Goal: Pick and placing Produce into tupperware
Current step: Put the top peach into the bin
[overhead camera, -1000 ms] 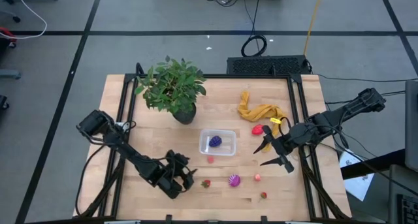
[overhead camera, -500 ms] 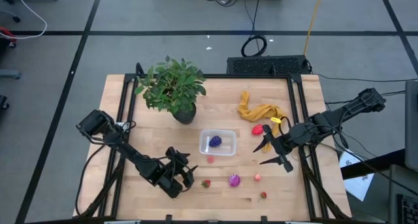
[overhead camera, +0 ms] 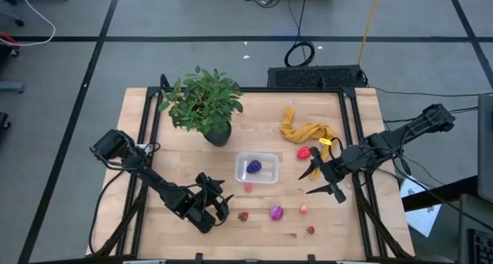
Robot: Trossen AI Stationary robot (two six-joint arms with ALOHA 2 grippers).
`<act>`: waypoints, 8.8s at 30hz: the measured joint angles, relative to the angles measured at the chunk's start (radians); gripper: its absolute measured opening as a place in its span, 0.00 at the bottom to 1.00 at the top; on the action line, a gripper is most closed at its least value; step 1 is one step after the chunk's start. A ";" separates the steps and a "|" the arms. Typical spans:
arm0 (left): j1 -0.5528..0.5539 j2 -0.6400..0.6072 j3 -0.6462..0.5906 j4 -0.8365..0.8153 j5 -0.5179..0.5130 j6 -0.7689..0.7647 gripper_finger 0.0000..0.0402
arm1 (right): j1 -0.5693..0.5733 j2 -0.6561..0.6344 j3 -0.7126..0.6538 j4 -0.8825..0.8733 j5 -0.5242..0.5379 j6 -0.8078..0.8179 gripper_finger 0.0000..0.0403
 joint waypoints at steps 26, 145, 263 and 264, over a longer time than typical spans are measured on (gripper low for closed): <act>0.079 0.003 0.000 0.107 0.094 0.032 0.77 | 0.000 0.000 0.000 -0.009 -0.001 0.002 0.54; 0.108 0.269 0.067 0.443 0.169 -0.074 0.46 | 0.000 0.000 0.000 -0.004 -0.004 0.027 0.54; -0.103 -0.079 0.365 -1.348 0.177 -0.629 0.44 | -0.081 0.980 0.530 -0.096 -0.008 -0.274 0.54; -0.103 -0.081 0.364 -1.346 0.177 -0.629 0.44 | -0.081 0.985 0.534 -0.095 -0.008 -0.279 0.54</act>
